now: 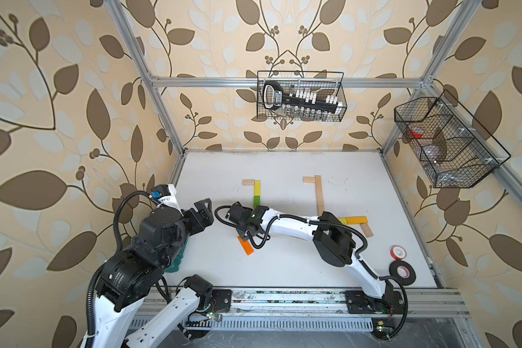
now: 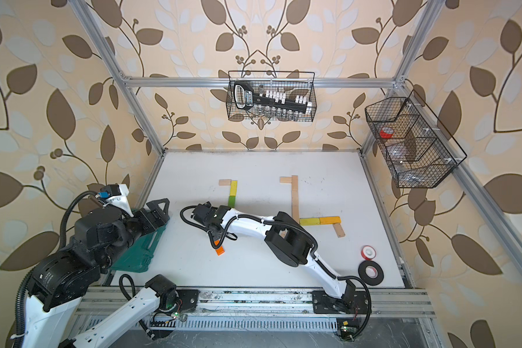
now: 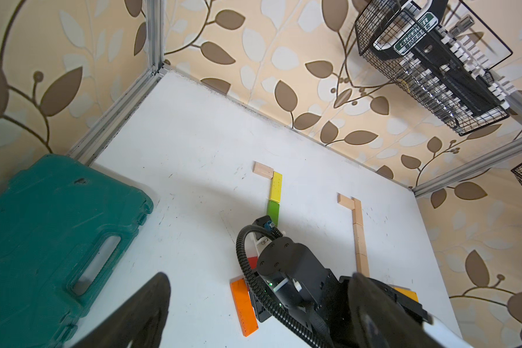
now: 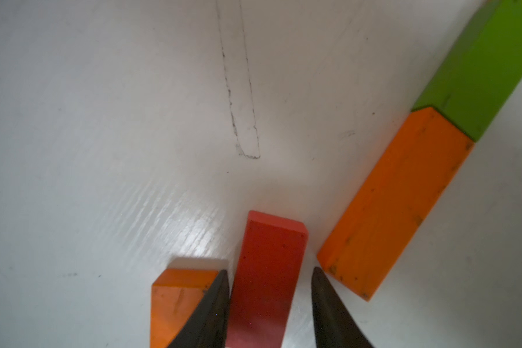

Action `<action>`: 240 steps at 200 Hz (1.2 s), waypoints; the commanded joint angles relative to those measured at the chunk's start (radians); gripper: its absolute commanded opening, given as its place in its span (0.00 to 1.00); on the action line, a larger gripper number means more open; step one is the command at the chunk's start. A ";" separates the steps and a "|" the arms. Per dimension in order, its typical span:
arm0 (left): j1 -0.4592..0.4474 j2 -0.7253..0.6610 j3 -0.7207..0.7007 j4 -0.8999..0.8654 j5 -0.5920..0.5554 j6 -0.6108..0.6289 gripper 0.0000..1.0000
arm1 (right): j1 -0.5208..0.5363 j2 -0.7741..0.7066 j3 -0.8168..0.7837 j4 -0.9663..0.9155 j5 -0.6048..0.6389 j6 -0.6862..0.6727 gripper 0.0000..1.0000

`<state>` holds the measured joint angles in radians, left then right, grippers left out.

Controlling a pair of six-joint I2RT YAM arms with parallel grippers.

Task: Assemble a giraffe with building blocks
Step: Pick up the building block from the center of the board.

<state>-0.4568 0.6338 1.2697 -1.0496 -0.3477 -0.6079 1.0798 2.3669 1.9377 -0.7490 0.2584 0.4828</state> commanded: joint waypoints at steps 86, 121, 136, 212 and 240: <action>0.004 -0.008 -0.015 0.002 -0.015 -0.013 0.92 | 0.014 0.043 0.047 -0.073 -0.017 0.005 0.22; 0.004 -0.005 -0.016 0.003 -0.016 -0.013 0.92 | 0.018 -0.014 0.048 -0.073 -0.005 -0.015 0.18; 0.004 -0.003 -0.020 0.006 -0.014 -0.015 0.92 | 0.018 -0.033 0.051 -0.073 -0.004 -0.024 0.18; 0.004 -0.002 -0.023 0.007 -0.015 -0.019 0.92 | 0.019 -0.040 0.053 -0.069 -0.036 -0.034 0.18; 0.004 -0.002 -0.024 0.007 -0.017 -0.019 0.92 | 0.023 -0.036 0.052 -0.062 -0.052 -0.049 0.18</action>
<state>-0.4568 0.6304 1.2533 -1.0512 -0.3481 -0.6106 1.0927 2.3631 1.9667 -0.8009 0.2283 0.4553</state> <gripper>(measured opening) 0.924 0.250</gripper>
